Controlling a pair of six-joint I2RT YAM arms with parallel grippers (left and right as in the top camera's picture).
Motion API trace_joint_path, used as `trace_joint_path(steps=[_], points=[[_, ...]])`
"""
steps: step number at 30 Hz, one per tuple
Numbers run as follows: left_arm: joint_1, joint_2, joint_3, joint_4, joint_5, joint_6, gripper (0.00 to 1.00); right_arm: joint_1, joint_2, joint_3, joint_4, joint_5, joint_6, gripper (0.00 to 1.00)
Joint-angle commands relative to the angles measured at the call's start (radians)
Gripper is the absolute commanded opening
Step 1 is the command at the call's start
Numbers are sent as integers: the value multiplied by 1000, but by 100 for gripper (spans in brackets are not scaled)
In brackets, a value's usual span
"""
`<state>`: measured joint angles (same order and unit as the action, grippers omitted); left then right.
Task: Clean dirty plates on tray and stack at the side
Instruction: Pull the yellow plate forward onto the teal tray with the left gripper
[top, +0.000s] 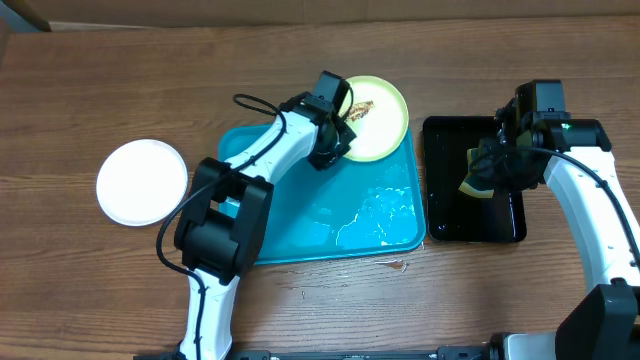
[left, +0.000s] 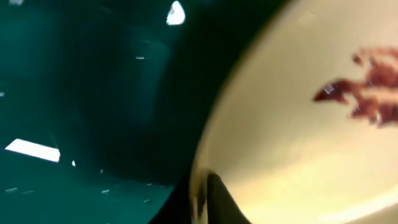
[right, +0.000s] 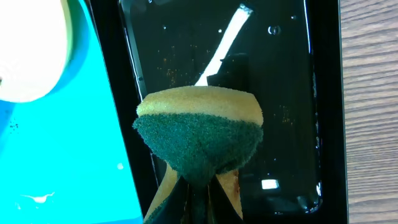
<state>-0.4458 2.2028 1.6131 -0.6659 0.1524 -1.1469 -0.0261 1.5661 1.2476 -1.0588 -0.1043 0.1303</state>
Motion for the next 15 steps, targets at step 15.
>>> trace_joint_path(steps=[15], points=[[89,13,-8,-303,-33,745,4,-1,-5,16,7,-56,-5,4]])
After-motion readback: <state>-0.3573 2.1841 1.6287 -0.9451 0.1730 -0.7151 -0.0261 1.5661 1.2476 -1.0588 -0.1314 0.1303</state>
